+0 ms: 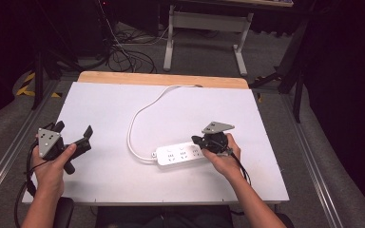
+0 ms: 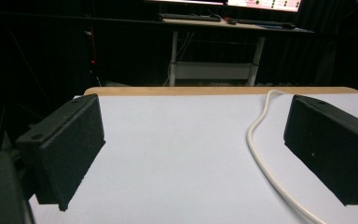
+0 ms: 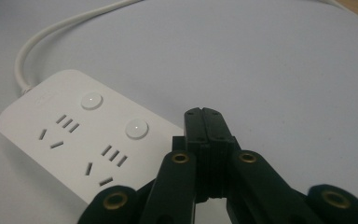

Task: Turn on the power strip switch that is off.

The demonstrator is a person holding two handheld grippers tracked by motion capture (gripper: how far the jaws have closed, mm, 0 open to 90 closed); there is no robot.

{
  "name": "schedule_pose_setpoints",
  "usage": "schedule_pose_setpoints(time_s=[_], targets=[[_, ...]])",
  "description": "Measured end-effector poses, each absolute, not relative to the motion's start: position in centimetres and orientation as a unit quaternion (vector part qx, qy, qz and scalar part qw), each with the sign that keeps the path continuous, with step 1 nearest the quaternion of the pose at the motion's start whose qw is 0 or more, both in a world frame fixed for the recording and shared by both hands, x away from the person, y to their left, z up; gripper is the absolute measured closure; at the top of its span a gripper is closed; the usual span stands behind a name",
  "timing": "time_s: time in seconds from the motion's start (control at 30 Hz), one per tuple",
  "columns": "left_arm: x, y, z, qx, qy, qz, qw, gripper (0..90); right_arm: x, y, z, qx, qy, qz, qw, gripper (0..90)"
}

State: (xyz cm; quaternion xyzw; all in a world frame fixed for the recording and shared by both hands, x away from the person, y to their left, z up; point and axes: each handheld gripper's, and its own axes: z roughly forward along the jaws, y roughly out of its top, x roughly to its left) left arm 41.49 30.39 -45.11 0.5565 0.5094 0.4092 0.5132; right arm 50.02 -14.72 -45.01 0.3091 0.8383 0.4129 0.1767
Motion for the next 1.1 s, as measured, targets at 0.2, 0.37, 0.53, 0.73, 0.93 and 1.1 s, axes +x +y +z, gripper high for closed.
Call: schedule_pose_setpoints(time_s=[0.2,0.37,0.53,0.73,0.93,1.1], targets=[[41.5,30.4,-45.1,0.556,0.51,0.409,0.513,5.4,49.8,-15.7,-44.2,0.306,0.821,0.449,0.177,90.0],[41.5,30.4,-45.1,0.556,0.511,0.409,0.514,5.4,49.0,-16.9,-43.1,0.286,0.795,0.502,0.187,84.2],[41.5,30.4,-45.1,0.556,0.51,0.409,0.514,5.4,48.4,-17.9,-42.5,0.282,0.778,0.528,0.192,75.9],[41.5,30.4,-45.1,0.556,0.51,0.409,0.514,5.4,48.1,-18.7,-42.1,0.282,0.759,0.551,0.2,69.4],[41.6,30.4,-45.1,0.556,0.51,0.408,0.515,5.5,47.9,-19.4,-41.7,0.275,0.75,0.565,0.206,67.3],[41.6,30.4,-45.1,0.555,0.51,0.408,0.514,5.5,47.5,-20.4,-41.3,0.288,0.734,0.577,0.213,57.5]])
